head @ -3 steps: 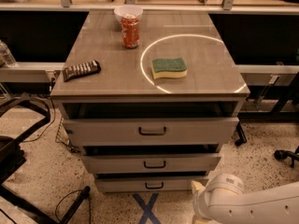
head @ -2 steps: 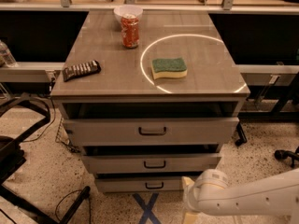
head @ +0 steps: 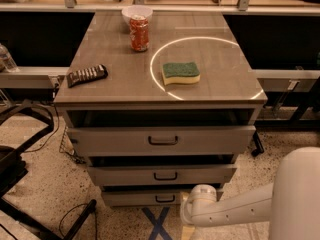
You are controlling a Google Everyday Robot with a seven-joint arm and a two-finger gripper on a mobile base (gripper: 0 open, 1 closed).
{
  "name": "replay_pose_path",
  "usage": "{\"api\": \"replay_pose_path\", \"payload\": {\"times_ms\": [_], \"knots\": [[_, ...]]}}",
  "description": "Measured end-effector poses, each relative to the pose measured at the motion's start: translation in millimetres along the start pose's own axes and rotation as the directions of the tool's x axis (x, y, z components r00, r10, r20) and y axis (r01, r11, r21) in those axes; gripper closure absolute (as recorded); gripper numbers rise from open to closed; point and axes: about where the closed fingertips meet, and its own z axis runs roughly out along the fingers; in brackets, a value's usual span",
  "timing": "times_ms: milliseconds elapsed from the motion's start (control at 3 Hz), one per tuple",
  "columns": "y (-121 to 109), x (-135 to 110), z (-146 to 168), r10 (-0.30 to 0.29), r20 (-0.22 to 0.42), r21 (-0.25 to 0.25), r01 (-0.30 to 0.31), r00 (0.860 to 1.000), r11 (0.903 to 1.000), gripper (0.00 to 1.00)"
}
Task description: Open bottom drawer
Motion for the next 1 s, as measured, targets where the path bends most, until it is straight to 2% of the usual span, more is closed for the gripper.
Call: {"api": "replay_pose_path", "payload": {"times_ms": [333, 1000], "knots": [[0, -3, 39, -0.006, -0.004, -0.002, 0.006, 1.0, 1.0, 0.0], [-6, -17, 89, -0.048, -0.018, -0.009, 0.048, 0.999, 0.9988, 0.0]]}}
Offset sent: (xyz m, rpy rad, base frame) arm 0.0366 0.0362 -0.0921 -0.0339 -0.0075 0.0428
